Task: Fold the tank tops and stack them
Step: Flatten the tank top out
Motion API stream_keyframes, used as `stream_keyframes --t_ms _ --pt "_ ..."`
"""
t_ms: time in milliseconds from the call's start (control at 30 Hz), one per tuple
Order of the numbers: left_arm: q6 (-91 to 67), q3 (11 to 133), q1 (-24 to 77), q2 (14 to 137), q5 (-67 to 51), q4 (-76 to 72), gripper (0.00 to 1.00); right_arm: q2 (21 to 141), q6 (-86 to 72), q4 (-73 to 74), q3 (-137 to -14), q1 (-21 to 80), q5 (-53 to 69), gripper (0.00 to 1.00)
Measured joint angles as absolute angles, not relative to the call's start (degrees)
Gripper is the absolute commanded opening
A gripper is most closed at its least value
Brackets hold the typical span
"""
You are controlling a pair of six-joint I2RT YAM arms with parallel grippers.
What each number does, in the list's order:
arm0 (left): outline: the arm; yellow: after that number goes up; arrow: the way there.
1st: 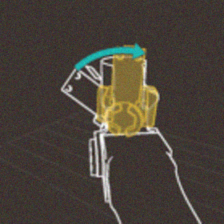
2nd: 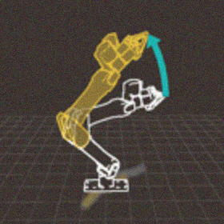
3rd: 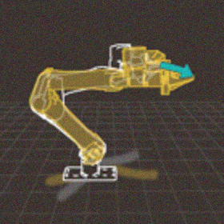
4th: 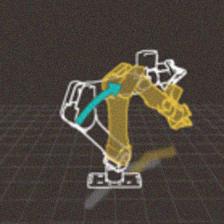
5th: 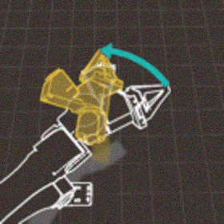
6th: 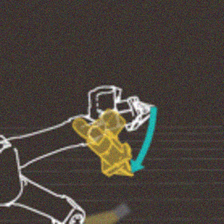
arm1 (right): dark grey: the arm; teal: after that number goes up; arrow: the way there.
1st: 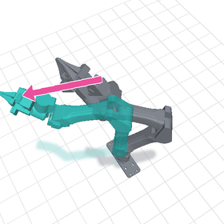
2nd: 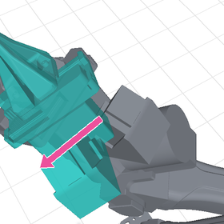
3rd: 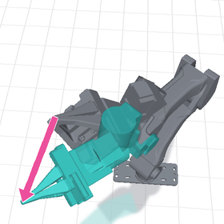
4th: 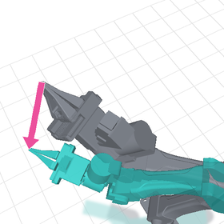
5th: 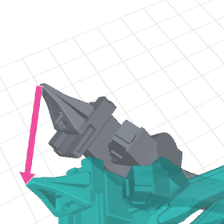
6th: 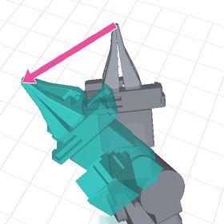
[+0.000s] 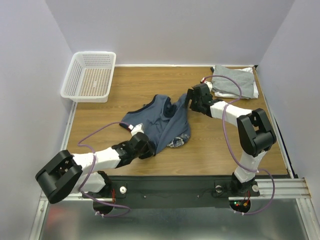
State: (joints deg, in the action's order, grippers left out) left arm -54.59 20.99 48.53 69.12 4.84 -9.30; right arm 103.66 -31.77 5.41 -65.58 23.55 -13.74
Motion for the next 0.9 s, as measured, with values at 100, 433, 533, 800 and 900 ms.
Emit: stream_keyframes --t_ms 100,433,533,800,900 --pt "-56.36 19.44 49.32 66.83 4.67 -9.21 0.0 103.63 -31.77 5.41 -65.58 23.53 -13.78 0.92" --pt "-57.49 19.2 49.45 64.14 5.61 -6.52 0.0 104.47 -31.77 4.47 -68.34 23.29 -11.92 0.89" --pt "-57.32 20.32 49.45 62.94 6.55 -4.51 0.0 107.53 -31.81 2.94 -70.32 23.27 -11.49 0.82" --pt "-56.42 23.88 49.45 61.73 8.47 -0.6 0.0 113.14 -33.43 2.15 -71.85 23.27 -10.31 0.22" --pt "-55.66 25.96 49.41 60.62 9.67 2.26 0.0 113.16 -33.52 2.39 -71.85 23.24 -10.98 0.0"
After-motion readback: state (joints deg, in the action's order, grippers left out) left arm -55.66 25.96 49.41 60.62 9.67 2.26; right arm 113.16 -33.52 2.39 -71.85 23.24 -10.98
